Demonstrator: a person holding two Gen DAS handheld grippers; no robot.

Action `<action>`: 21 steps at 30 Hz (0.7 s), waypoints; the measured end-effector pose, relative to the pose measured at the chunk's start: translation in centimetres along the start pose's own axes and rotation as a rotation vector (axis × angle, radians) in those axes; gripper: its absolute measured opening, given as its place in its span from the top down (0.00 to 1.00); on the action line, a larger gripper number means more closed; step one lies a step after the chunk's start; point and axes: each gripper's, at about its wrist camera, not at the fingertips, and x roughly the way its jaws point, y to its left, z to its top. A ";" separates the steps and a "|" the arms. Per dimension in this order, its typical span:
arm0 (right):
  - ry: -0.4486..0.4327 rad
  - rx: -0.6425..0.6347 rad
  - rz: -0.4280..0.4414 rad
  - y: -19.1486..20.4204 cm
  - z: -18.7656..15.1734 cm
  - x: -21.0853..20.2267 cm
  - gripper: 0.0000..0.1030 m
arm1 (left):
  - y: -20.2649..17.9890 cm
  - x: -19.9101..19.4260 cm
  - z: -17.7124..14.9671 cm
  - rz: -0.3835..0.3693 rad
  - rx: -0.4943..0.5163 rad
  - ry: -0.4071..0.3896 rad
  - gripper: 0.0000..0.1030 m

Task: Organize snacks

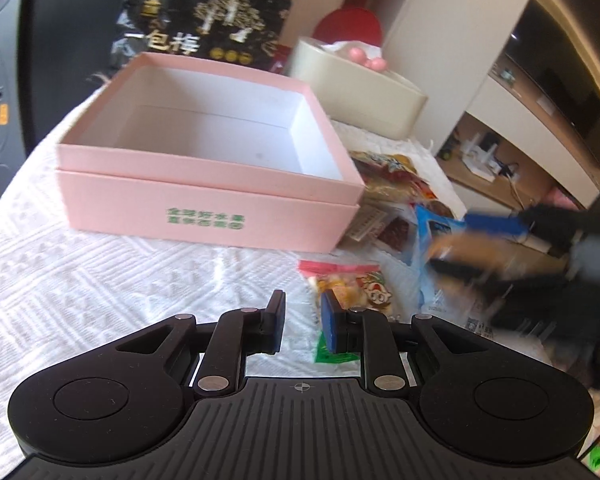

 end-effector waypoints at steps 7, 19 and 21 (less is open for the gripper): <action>-0.036 0.052 0.175 4.8 -0.1 0.7 0.42 | 1.9 -2.5 -0.6 0.065 -0.016 -0.035 0.78; -0.147 0.160 0.139 3.7 -3.1 -2.8 0.23 | 0.0 -3.7 -0.4 0.014 0.037 -0.015 0.78; -0.174 0.186 0.133 2.5 -3.7 -3.9 0.22 | -1.5 -3.3 -0.4 -0.029 0.066 0.003 0.78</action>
